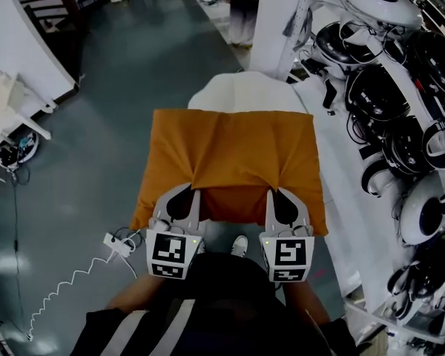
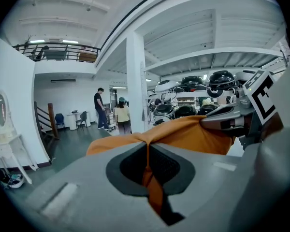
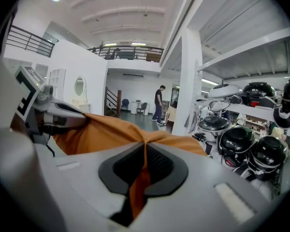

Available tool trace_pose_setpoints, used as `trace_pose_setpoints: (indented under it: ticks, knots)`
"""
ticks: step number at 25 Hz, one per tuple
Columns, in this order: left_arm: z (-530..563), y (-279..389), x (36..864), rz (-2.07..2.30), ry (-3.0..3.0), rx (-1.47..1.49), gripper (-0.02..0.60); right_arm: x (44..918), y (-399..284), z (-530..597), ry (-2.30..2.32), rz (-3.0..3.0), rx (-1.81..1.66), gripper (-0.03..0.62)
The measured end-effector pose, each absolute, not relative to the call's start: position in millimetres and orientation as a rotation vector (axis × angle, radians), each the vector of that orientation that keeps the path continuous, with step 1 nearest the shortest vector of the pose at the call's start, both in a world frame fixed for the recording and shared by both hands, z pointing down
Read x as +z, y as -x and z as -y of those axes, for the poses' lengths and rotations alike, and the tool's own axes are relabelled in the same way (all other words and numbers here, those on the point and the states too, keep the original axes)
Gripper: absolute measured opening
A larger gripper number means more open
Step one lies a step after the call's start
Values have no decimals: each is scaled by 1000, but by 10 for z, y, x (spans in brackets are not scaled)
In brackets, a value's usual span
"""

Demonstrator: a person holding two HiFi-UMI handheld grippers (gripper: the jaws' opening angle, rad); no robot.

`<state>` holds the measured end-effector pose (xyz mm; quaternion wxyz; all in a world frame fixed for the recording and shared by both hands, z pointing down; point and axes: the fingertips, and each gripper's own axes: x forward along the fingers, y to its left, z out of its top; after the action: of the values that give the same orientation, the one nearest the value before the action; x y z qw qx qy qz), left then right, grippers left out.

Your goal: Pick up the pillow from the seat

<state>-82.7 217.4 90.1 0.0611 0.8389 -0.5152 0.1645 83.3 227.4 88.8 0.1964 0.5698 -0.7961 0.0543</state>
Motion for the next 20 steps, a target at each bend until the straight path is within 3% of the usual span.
trace_pose_setpoints:
  ticks: [20]
  knots:
    - [-2303,1016,1142,1487,-2518,508,5,1100,-624,-2438,-1584,2175,193,9]
